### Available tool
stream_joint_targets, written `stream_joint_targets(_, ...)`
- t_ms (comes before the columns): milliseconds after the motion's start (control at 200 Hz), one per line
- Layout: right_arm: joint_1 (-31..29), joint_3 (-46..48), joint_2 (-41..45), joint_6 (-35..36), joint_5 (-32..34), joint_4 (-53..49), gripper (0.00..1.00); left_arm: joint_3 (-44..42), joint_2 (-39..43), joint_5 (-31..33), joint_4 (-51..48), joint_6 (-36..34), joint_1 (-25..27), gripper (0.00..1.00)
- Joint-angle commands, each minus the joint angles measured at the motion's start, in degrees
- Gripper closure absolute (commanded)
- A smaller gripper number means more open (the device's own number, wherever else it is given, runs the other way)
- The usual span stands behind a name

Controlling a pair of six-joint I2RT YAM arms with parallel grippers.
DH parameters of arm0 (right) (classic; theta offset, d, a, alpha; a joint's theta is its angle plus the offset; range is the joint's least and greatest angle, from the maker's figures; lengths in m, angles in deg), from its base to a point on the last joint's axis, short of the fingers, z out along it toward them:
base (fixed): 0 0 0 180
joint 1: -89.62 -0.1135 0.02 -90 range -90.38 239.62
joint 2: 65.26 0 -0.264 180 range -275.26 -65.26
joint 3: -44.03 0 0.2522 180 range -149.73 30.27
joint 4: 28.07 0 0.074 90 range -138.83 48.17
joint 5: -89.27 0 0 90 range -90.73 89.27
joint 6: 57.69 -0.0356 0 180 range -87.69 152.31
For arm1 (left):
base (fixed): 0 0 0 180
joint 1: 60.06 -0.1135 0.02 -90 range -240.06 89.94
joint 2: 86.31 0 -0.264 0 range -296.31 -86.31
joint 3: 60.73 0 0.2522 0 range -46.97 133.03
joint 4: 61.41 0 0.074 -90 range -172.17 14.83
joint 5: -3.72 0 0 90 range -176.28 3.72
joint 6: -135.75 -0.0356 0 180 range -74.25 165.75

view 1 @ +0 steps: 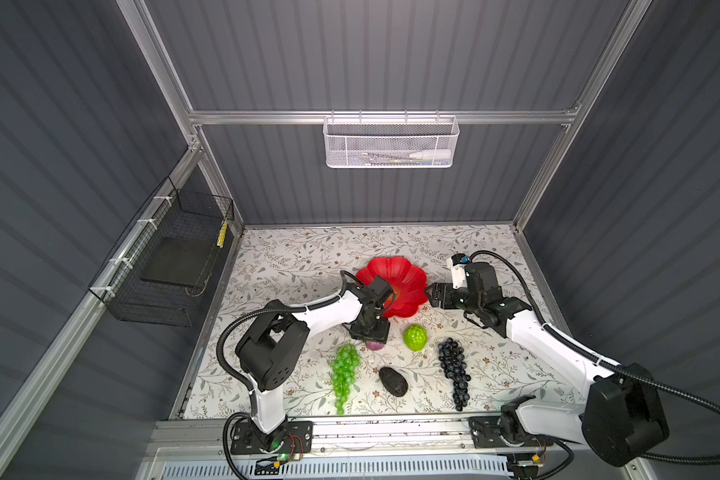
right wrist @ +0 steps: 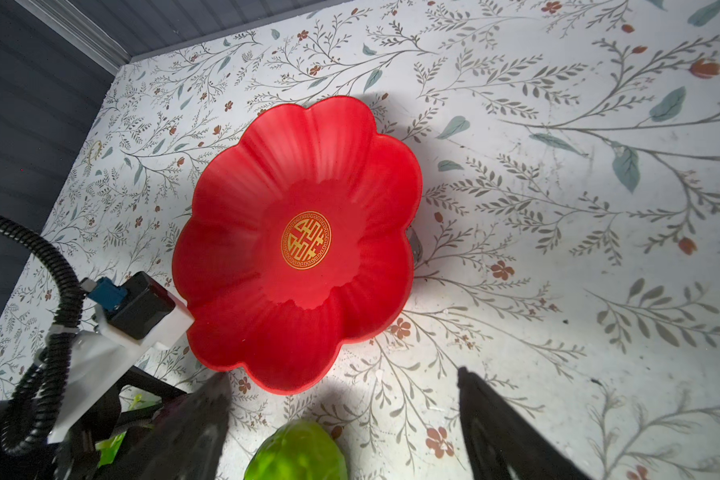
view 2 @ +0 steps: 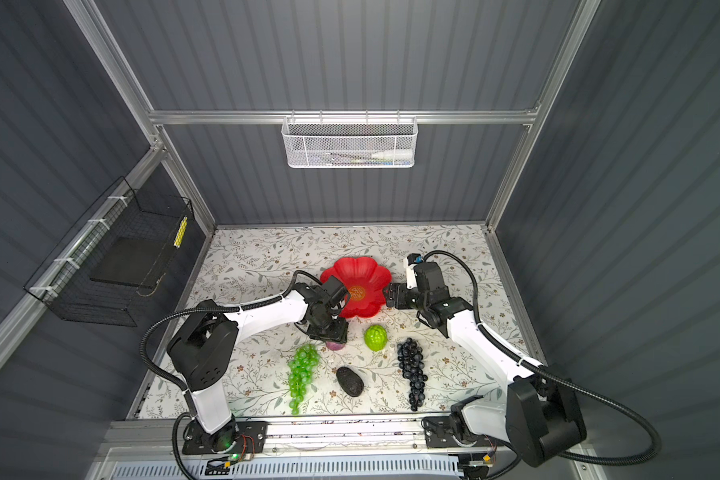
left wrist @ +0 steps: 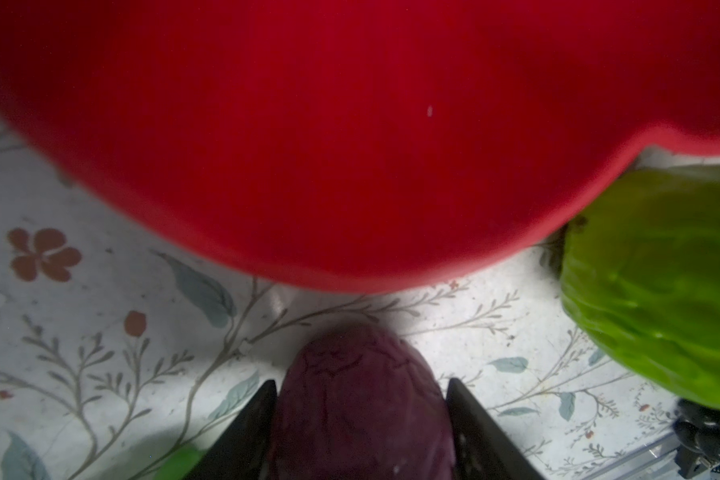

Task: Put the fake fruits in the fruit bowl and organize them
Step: 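Reach left gripper to purple fruit while right gripper nears green fruit, then grasp the purple fruit with the left gripper and lower it into the red bowl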

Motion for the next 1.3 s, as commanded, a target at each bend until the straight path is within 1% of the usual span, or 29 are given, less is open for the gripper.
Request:
stream_joint_targets(0, -0.3, 0.6, 0.2, -0.4, -0.6, 1.0, 0.15, 0.5, 0.1, -1.4, -3.0, 0.2, 0.3, 0.4)
stream_joint_targets(65, -0.2, 0.7, 0.2, -0.7, -0.7, 1.5, 0.15, 0.8, 0.5, -1.6, -3.5, -0.2, 0.3, 0.45)
stream_joint_targets(300, -0.3, 0.9, 0.7, -0.9, -1.2, 1.5, 0.16, 2.5, 3.6, -3.2, -5.4, -1.5, -0.4, 0.47)
stream_joint_targets(455, -0.2, 0.9, 1.1, -0.4, -1.6, 0.4, 0.16, 5.7, 6.3, -5.8, -7.9, -2.6, -4.1, 0.47)
stream_joint_targets(555, -0.2, 0.7, 1.2, -0.2, -2.1, -0.4, 0.17, 9.2, 6.1, -7.8, -9.0, -4.0, -7.3, 0.47)
stream_joint_targets(585, -0.3, 0.5, 1.1, -0.2, -2.3, -0.7, 0.17, 12.2, 5.5, -8.0, -9.0, -4.5, -8.0, 0.47)
stream_joint_targets(680, -0.4, -0.1, 1.1, 0.1, -3.1, -2.3, 0.19, 18.5, 1.6, -7.0, -10.9, -6.5, -10.1, 0.47)
stream_joint_targets(825, -1.7, -0.2, 2.4, 0.8, -2.5, -5.2, 0.19, 31.5, -8.3, -3.2, -15.1, -10.4, -10.7, 0.47)
stream_joint_targets(925, -2.5, 0.4, 4.5, 0.9, -1.8, -7.0, 0.19, 40.1, -15.0, -1.2, -16.5, -11.1, -11.2, 0.47)
stream_joint_targets(1066, -3.7, 1.7, 7.3, -0.1, -1.3, -8.8, 0.19, 49.9, -23.3, 1.6, -16.9, -11.2, -11.2, 0.47)
stream_joint_targets(1136, -4.5, 2.3, 7.7, -0.4, -0.7, -9.4, 0.19, 53.3, -26.9, 3.1, -16.8, -11.0, -11.3, 0.47)
stream_joint_targets(1296, -6.9, 3.4, 7.7, -1.6, -0.2, -10.3, 0.19, 57.8, -32.8, 2.6, -14.0, -9.8, -11.3, 0.47)
